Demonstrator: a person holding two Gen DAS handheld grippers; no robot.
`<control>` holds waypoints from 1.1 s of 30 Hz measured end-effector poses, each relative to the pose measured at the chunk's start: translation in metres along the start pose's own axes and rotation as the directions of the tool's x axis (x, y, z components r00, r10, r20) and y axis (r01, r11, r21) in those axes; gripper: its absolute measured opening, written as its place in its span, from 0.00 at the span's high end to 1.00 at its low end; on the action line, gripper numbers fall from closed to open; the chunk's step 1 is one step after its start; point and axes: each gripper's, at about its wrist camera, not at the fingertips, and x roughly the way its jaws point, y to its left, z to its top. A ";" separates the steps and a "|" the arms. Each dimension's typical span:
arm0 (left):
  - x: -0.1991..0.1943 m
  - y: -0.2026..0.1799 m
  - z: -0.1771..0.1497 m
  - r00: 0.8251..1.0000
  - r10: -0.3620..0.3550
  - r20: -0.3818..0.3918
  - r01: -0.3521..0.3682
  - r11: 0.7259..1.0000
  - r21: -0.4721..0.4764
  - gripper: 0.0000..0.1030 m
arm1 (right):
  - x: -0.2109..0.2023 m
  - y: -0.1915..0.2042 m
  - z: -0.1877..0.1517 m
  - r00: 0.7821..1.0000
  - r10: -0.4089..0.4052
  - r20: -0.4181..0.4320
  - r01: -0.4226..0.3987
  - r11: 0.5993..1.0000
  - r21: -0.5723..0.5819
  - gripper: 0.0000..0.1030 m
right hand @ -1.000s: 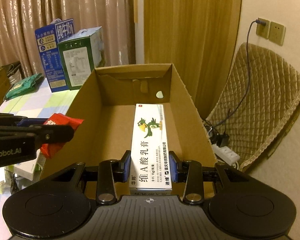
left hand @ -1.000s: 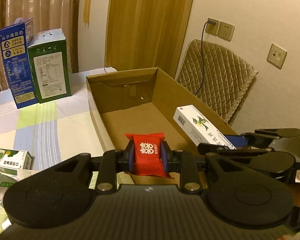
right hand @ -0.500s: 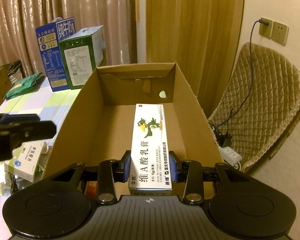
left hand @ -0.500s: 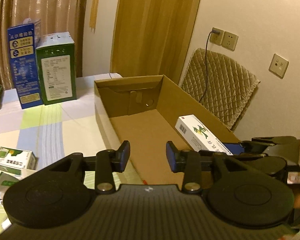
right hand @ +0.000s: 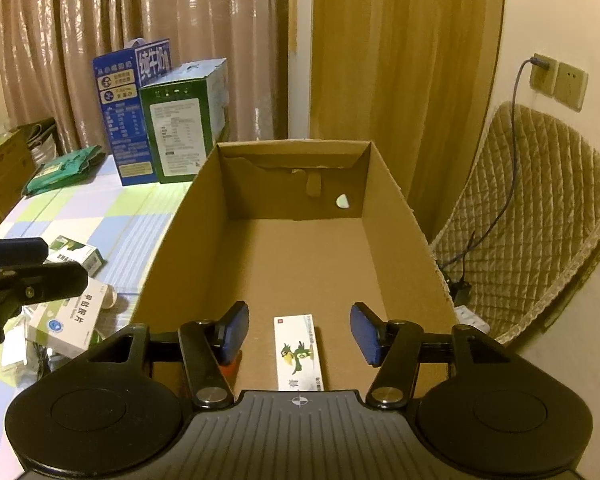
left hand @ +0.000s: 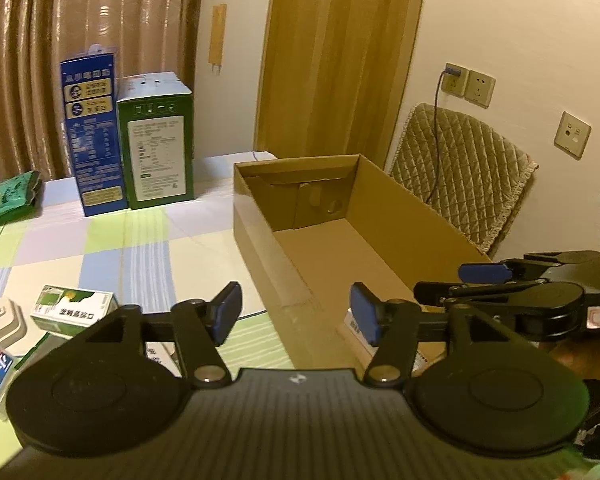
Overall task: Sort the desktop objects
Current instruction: 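Return both tools to the table items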
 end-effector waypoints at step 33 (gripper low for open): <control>-0.154 0.124 -0.102 0.955 0.295 -0.034 -0.297 0.953 -0.066 0.02 | -0.077 0.164 -0.018 0.948 0.304 0.096 -0.285 0.943 -0.173 0.02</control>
